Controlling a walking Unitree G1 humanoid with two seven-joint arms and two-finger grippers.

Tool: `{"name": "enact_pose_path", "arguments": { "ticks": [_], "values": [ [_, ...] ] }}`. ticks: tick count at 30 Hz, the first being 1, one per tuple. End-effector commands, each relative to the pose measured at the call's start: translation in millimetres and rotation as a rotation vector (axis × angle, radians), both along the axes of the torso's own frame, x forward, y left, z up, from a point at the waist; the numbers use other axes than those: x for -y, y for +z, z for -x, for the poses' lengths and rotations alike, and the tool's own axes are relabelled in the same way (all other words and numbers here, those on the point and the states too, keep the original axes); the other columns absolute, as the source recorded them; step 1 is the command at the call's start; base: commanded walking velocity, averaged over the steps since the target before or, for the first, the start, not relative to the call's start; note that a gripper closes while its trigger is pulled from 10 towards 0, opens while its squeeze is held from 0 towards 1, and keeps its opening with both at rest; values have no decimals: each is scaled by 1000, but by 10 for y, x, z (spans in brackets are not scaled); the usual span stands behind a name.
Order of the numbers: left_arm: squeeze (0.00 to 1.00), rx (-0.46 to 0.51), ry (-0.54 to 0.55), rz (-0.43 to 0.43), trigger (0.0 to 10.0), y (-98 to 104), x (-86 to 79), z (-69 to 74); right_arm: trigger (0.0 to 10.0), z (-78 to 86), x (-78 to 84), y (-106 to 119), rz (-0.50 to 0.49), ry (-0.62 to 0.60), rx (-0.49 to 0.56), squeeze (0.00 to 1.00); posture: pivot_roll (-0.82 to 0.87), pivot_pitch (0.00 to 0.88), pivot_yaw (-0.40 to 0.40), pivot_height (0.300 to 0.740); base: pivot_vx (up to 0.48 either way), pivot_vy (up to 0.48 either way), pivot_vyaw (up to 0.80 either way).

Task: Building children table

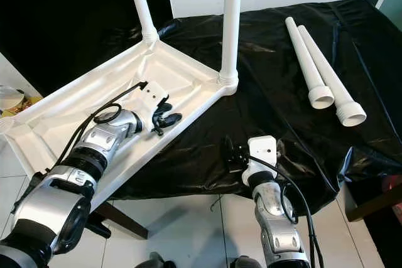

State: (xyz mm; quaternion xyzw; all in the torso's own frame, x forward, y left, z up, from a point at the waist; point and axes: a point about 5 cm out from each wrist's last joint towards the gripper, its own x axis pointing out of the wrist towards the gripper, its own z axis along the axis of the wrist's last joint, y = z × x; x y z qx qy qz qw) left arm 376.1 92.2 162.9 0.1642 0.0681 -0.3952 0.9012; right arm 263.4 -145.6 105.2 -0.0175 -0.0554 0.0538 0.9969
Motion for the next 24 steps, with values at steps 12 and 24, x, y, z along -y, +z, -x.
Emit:
{"name": "enact_pose_path", "arguments": {
  "ticks": [12, 24],
  "values": [
    [0, 152, -48, 63, 10000, 411, -438, 58, 10000, -55, -112, -26, 22, 22, -7, 0, -43, 56, 87, 740, 0, 0, 0],
    [0, 112, 116, -198, 10000, 334, -1383, 259, 10000, -303, -250, 123, 10, 75, -6, 0, -18, 74, 61, 740, 0, 0, 0]
  ]
}}
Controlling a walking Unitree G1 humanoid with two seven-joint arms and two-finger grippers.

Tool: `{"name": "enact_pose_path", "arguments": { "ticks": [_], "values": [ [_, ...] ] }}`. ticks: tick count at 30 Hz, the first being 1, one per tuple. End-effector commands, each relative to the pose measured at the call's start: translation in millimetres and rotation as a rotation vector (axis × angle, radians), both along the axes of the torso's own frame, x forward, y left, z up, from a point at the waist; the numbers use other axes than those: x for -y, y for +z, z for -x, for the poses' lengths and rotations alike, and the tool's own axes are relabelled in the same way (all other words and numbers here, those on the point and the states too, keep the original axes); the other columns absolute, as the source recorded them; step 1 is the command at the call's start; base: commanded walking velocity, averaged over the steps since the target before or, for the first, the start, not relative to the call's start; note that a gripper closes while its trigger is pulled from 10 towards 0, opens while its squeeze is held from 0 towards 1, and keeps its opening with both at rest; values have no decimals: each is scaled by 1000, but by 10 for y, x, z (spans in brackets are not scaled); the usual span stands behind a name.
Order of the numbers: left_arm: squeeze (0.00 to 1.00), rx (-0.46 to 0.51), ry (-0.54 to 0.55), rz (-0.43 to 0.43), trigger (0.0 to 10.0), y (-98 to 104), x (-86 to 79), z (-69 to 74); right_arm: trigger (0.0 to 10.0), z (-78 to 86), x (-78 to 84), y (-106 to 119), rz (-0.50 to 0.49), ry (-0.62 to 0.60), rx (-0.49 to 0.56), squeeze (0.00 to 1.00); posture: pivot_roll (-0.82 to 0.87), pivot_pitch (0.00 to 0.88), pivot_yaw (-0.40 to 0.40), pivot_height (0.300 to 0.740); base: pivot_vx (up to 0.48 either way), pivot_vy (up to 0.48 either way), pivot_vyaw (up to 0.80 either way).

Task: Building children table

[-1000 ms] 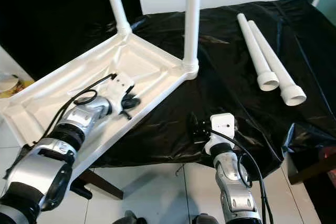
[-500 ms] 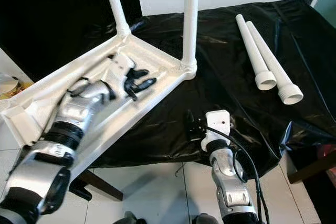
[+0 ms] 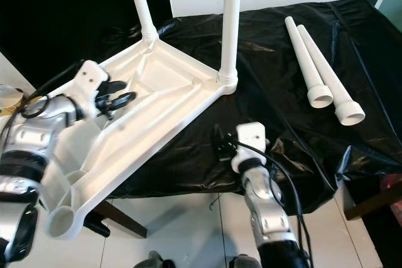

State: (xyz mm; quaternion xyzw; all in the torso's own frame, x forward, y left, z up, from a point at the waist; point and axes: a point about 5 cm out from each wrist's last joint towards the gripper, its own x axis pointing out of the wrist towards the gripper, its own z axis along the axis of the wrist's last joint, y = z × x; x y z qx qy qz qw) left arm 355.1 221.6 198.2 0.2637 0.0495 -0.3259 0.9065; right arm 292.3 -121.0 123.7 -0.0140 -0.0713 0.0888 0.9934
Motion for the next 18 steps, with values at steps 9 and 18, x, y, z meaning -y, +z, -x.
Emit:
{"name": "enact_pose_path", "arguments": {
  "ticks": [9, 18],
  "values": [
    [0, -20, 154, -159, 10000, -49, -505, 226, 10000, -210, 53, -20, 68, -3, -48, 0, 3, 74, 29, 740, 0, 0, 0],
    [0, -48, 230, -312, 10000, -194, -712, 365, 10000, -308, -46, 3, 69, 18, -67, 0, 13, 72, 6, 740, 0, 0, 0]
  ]
}}
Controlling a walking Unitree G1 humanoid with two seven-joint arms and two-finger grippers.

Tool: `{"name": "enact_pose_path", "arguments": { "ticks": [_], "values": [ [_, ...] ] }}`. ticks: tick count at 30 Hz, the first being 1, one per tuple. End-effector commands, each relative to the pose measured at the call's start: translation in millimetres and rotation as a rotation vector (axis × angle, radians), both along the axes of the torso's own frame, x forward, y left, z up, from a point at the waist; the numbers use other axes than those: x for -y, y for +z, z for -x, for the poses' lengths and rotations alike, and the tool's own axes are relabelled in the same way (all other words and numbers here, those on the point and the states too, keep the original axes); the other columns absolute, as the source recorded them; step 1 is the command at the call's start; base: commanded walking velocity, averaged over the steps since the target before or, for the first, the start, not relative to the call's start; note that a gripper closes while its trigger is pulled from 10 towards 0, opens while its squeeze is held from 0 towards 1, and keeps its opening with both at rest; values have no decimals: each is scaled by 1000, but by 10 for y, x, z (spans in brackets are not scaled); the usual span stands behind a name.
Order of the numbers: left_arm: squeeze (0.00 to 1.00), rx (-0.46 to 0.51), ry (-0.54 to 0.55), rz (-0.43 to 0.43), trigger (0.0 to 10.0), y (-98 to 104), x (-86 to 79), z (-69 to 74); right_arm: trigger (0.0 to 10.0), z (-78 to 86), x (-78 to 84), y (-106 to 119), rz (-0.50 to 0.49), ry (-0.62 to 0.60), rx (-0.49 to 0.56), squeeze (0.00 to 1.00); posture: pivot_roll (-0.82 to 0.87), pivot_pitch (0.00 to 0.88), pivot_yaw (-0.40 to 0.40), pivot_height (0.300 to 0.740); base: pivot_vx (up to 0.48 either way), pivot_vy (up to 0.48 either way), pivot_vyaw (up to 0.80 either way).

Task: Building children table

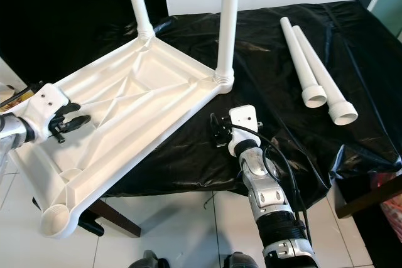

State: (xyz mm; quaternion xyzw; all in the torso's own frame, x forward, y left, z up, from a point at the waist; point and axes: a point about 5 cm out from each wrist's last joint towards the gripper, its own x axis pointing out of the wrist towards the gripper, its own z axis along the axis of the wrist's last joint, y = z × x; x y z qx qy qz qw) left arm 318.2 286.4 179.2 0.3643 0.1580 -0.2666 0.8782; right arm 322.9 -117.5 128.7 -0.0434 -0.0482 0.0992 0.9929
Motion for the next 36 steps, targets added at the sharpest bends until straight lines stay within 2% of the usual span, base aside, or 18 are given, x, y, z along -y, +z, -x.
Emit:
{"name": "enact_pose_path", "arguments": {
  "ticks": [1, 5, 7, 10, 11, 12, 13, 14, 15, 16, 17, 23, 26, 27, 28, 29, 31, 36],
  "values": [
    [0, 49, 88, -84, 10000, -52, -77, 31, 10000, -24, -47, -49, 3, 7, -37, 0, 13, 73, 5, 740, 0, 0, 0],
    [0, 8, 44, -135, 10000, -161, 20, 92, 10000, -57, -106, -68, 6, 17, -60, 0, 19, 75, 1, 740, 0, 0, 0],
    [0, -54, -45, -168, 10000, -281, 203, 161, 10000, -83, -150, -75, 8, 26, -74, 0, 22, 75, -2, 740, 0, 0, 0],
    [0, -74, -78, -176, 10000, -317, 275, 188, 10000, -93, -162, -75, 9, 29, -76, 0, 21, 76, -1, 740, 0, 0, 0],
    [0, -102, -127, -163, 10000, -349, 406, 222, 10000, -103, -163, -75, 10, 28, -77, 0, 20, 78, 2, 740, 0, 0, 0],
    [0, -102, -127, -163, 10000, -349, 406, 222, 10000, -103, -163, -75, 10, 28, -77, 0, 20, 78, 2, 740, 0, 0, 0],
    [0, -115, -170, -136, 10000, -357, 551, 241, 10000, -110, -153, -78, 10, 23, -80, 0, 18, 79, 4, 740, 0, 0, 0],
    [0, -115, -170, -136, 10000, -357, 551, 241, 10000, -110, -153, -78, 10, 23, -80, 0, 18, 79, 4, 740, 0, 0, 0],
    [0, -123, -209, -107, 10000, -356, 689, 256, 10000, -113, -139, -81, 10, 15, -82, 0, 15, 79, 9, 740, 0, 0, 0],
    [0, -123, -209, -107, 10000, -356, 689, 256, 10000, -113, -139, -81, 10, 15, -82, 0, 15, 79, 9, 740, 0, 0, 0],
    [0, -132, -242, -81, 10000, -355, 807, 273, 10000, -115, -125, -85, 9, 8, -84, 0, 14, 79, 11, 740, 0, 0, 0],
    [0, -136, -303, -41, 10000, -354, 1029, 305, 10000, -120, -107, -91, 4, -5, -88, 0, 7, 77, 20, 740, 0, 0, 0],
    [0, -104, -407, 19, 10000, -284, 1457, 338, 10000, -126, -95, -104, 2, -20, -89, 0, 1, 65, 30, 740, 0, 0, 0],
    [0, -104, -407, 19, 10000, -284, 1457, 338, 10000, -126, -95, -104, 2, -20, -89, 0, 1, 65, 30, 740, 0, 0, 0],
    [0, -89, -424, 43, 10000, -243, 1594, 339, 10000, -129, -93, -107, 1, -23, -89, 0, -1, 62, 32, 740, 0, 0, 0],
    [0, -89, -424, 43, 10000, -243, 1594, 339, 10000, -129, -93, -107, 1, -23, -89, 0, -1, 62, 32, 740, 0, 0, 0],
    [0, -68, -435, 80, 10000, -180, 1776, 325, 10000, -137, -89, -107, 1, -28, -88, 0, -4, 59, 35, 740, 0, 0, 0],
    [0, -48, -415, 86, 10000, -148, 1827, 291, 10000, -141, -82, -105, 0, -32, -87, 0, -5, 57, 37, 740, 0, 0, 0]
  ]
}}
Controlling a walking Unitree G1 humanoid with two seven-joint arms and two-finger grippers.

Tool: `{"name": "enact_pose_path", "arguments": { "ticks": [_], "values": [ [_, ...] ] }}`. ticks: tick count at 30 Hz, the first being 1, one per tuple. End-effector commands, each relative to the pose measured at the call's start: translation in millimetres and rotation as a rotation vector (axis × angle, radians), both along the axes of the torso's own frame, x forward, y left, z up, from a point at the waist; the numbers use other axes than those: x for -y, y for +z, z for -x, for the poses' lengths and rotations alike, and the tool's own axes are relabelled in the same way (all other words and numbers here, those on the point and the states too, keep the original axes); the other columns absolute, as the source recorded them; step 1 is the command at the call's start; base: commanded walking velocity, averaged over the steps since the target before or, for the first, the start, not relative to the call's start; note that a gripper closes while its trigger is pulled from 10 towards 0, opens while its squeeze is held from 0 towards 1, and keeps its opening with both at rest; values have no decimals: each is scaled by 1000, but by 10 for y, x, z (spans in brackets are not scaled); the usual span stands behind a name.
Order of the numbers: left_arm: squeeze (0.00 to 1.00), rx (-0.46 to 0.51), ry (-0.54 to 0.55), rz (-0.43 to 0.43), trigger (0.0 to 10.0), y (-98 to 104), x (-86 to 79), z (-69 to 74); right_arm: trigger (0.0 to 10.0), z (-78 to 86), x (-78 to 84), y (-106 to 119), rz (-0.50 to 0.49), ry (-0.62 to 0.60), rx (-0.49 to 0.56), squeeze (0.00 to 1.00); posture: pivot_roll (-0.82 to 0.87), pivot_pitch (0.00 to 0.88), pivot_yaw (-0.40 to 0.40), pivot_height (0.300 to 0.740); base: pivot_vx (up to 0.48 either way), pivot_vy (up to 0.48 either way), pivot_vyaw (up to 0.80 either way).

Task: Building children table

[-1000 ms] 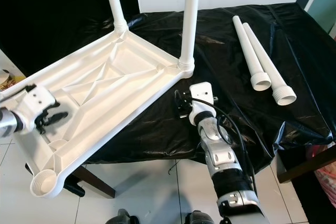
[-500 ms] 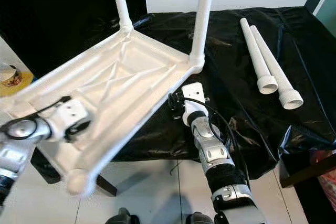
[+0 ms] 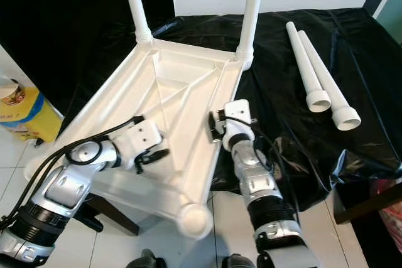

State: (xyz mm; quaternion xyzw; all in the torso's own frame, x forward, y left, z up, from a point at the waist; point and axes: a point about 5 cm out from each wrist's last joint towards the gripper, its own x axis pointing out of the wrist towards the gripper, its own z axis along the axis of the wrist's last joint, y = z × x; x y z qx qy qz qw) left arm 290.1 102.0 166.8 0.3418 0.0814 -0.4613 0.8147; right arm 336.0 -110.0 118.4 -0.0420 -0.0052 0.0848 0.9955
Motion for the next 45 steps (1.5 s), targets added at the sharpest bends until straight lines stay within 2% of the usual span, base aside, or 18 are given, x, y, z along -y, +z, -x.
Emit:
{"name": "enact_pose_path", "arguments": {
  "ticks": [1, 2, 7, 11, 14, 15, 16, 20, 23, 26, 28, 29, 30, 31, 32, 37, 38, 45],
  "values": [
    [0, 24, 71, 4, 10000, 22, 8, -74, 10000, -16, 2, -1, -6, -6, -2, 0, -6, 50, 43, 740, 0, 0, 0],
    [0, 53, 134, 24, 10000, 71, 9, -155, 10000, -21, 7, -2, -8, -11, -2, 0, -4, 48, 44, 740, 0, 0, 0],
    [0, 105, 239, 67, 10000, 205, -72, -287, 10000, -25, 6, 2, -10, -25, 6, 0, -2, 44, 45, 740, 0, 0, 0],
    [0, 153, 205, 128, 10000, 379, -183, -297, 10000, 13, 30, 37, -27, -42, 53, 0, 2, 42, 43, 740, 0, 0, 0],
    [0, 161, 189, 134, 10000, 404, -218, -294, 10000, 31, 46, 42, -30, -48, 64, 0, 4, 43, 41, 740, 0, 0, 0],
    [0, 139, 191, 143, 10000, 410, -282, -301, 10000, 58, 71, 29, -30, -59, 68, 0, 4, 43, 41, 740, 0, 0, 0],
    [0, 139, 191, 143, 10000, 410, -282, -301, 10000, 58, 71, 29, -30, -59, 68, 0, 4, 43, 41, 740, 0, 0, 0],
    [0, 114, 188, 104, 10000, 374, -456, -358, 10000, 164, 154, -76, -22, -82, 40, 0, 6, 49, 34, 740, 0, 0, 0],
    [0, 86, 189, 98, 10000, 337, -471, -384, 10000, 210, 179, -110, -21, -84, 30, 0, 5, 53, 32, 740, 0, 0, 0],
    [0, 7, 185, 92, 10000, 208, -429, -421, 10000, 297, 229, -186, -7, -87, 5, 0, -6, 59, 35, 740, 0, 0, 0],
    [0, 7, 185, 92, 10000, 208, -429, -421, 10000, 297, 229, -186, -7, -87, 5, 0, -6, 59, 35, 740, 0, 0, 0],
    [0, -33, 192, 87, 10000, 104, -403, -443, 10000, 338, 263, -229, -3, -96, -7, 0, -12, 61, 39, 740, 0, 0, 0],
    [0, -33, 192, 87, 10000, 104, -403, -443, 10000, 338, 263, -229, -3, -96, -7, 0, -12, 61, 39, 740, 0, 0, 0],
    [996, -55, 202, 71, 10000, 5, -388, -469, 10000, 367, 292, -251, 0, -106, -13, 0, -22, 65, 42, 740, 0, 0, 0],
    [1000, -86, 204, 42, 10000, -122, -378, -496, 10000, 399, 331, -245, -4, -124, -9, 0, -39, 70, 48, 740, 0, 0, 0],
    [1000, -105, 189, 7, 10000, -201, -371, -504, 10000, 415, 352, -233, -5, -134, -6, 0, -50, 74, 53, 740, 0, 0, 0],
    [0, -113, 191, -14, 10000, -246, -378, -517, 10000, 425, 360, -234, -3, -138, -6, 0, -58, 75, 56, 740, 0, 0, 0],
    [0, -114, 186, -85, 10000, -367, -393, -565, 10000, 452, 400, -218, 2, -154, -2, 0, -75, 81, 65, 740, 0, 0, 0]
  ]
}}
